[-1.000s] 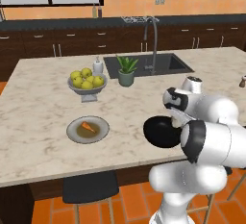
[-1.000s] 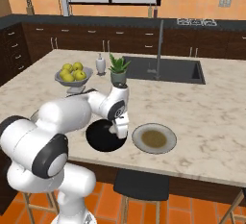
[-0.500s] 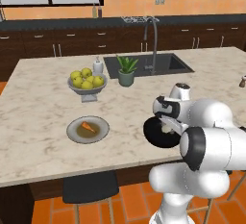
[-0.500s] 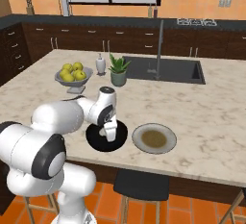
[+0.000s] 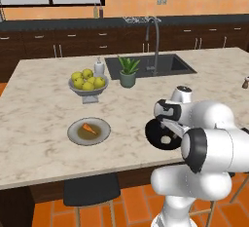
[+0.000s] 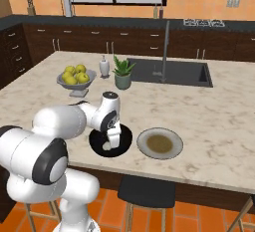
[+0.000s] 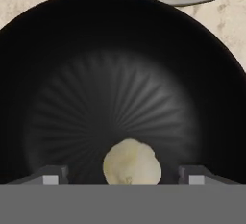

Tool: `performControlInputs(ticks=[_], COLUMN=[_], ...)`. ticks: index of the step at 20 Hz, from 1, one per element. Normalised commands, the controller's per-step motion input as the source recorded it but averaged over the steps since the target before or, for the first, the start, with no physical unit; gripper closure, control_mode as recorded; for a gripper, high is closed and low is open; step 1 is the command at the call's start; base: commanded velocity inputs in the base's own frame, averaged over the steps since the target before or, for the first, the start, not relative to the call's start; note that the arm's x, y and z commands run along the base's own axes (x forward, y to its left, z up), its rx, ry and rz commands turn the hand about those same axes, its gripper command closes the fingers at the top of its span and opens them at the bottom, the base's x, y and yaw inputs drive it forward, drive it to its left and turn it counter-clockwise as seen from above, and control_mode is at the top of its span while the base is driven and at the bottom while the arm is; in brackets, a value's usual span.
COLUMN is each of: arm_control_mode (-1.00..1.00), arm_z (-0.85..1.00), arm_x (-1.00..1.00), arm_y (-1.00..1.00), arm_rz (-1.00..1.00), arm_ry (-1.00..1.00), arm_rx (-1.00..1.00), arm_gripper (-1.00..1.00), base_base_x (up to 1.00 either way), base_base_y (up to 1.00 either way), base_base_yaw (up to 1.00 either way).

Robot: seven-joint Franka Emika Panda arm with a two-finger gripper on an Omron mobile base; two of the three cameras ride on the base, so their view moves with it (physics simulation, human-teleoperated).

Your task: Pick the chicken drumstick and garlic from their plates and place them in the bowl. Then put the bowl in the fridge.

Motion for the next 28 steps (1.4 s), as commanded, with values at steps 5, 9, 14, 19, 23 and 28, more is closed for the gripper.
performControlInputs(ticks=[5,9,14,19,23,28], arm_control_mode=[-1.0,-1.0,-1.0,-1.0,-1.0,-1.0], arm_z=[0.16,0.87,0.78,0.57,0.39,0.13], arm_x=[-0.02,-0.47,-0.85,-0.73,-0.32,-0.04], arm_y=[0.05,0.1,0.28,0.48,0.67,0.73], arm_rz=[0.0,0.07,0.28,0.32,0.33,0.35], arm_ry=[-0.01,-0.08,-0.12,-0.09,-0.06,-0.1], arm_rx=[0.0,0.0,-0.03,-0.04,-0.03,-0.06], arm_gripper=[-1.0,-1.0,-1.0,-1.0,-1.0,-1.0], base_base_x=[0.0,0.0,0.0,0.0,0.0,0.0], base_base_y=[0.0,0.0,0.0,0.0,0.0,0.0], base_base_yaw=[0.0,0.0,0.0,0.0,0.0,0.0])
